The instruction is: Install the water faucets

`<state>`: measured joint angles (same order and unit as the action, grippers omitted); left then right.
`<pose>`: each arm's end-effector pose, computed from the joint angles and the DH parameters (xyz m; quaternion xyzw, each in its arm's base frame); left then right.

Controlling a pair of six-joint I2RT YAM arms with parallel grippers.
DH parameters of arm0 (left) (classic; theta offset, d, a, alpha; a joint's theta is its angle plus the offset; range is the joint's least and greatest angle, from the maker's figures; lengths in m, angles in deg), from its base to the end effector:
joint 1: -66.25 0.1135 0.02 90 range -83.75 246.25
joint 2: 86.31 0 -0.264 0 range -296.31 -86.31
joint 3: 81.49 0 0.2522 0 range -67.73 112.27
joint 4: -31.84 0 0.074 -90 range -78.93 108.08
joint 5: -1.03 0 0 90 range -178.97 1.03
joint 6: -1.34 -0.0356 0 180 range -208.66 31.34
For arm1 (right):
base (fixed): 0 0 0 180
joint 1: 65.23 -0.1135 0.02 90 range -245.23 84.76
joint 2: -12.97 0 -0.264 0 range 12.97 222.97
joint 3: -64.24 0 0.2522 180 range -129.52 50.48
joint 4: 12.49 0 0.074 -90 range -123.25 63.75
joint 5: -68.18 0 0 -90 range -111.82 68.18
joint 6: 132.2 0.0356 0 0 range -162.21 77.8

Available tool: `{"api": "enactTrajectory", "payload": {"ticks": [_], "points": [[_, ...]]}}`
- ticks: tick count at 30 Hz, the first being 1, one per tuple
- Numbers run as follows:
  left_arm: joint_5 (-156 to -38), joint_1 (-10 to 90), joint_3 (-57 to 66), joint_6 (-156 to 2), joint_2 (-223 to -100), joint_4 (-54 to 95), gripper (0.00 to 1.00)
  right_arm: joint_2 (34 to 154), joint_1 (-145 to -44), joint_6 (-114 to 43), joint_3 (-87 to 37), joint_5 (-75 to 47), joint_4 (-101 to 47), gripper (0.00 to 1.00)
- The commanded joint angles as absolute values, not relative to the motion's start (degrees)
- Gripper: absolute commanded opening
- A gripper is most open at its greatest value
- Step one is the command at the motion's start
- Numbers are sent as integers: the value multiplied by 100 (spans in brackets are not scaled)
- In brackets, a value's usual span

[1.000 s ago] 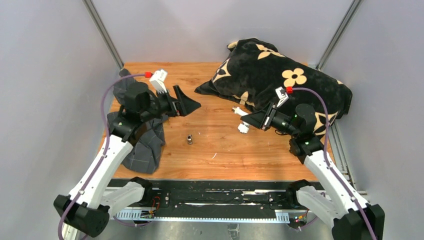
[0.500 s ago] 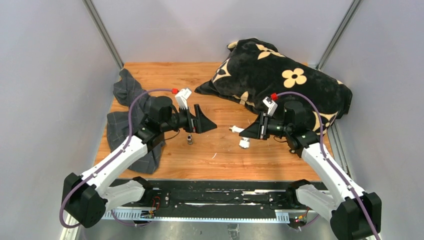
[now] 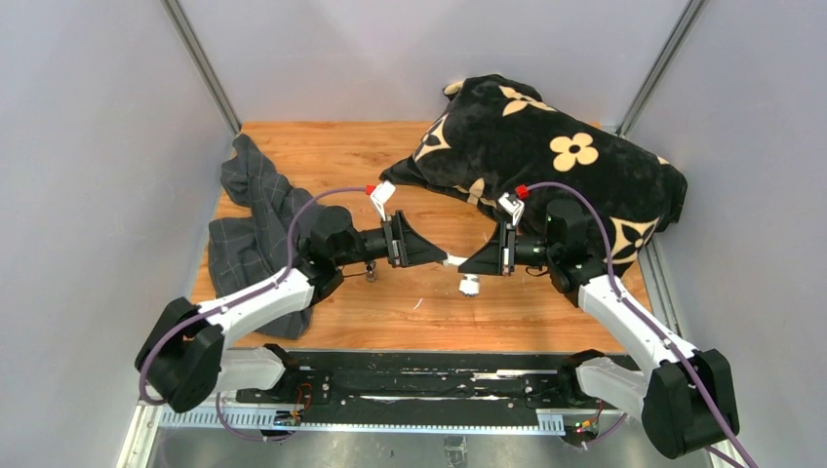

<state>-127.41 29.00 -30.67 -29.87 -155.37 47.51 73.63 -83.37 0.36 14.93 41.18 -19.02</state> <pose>0.1991 -0.1792 0.2766 0.0960 0.7130 -0.6442 0.2596 0.2027 0.0998 0.2663 -0.1548 0.7387 0.6181 0.2197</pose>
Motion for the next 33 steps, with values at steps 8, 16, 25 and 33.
{"api": "enactTrajectory", "payload": {"ticks": [8,16,25,33], "points": [[-13140,2736,-3272,-1984,-16053,6521,79,7132,-8534,823,1797,4489,-470,0],[-13216,2711,-3209,-1870,-16216,6536,54,7371,-8672,1104,1773,4572,-2,1],[-13144,2714,-3215,-1861,-16207,6528,0,7408,-8694,1271,1792,4577,165,8],[-12994,2714,-3375,-1505,-16245,7077,0,7564,-8699,3324,2694,3937,3149,68]]}}
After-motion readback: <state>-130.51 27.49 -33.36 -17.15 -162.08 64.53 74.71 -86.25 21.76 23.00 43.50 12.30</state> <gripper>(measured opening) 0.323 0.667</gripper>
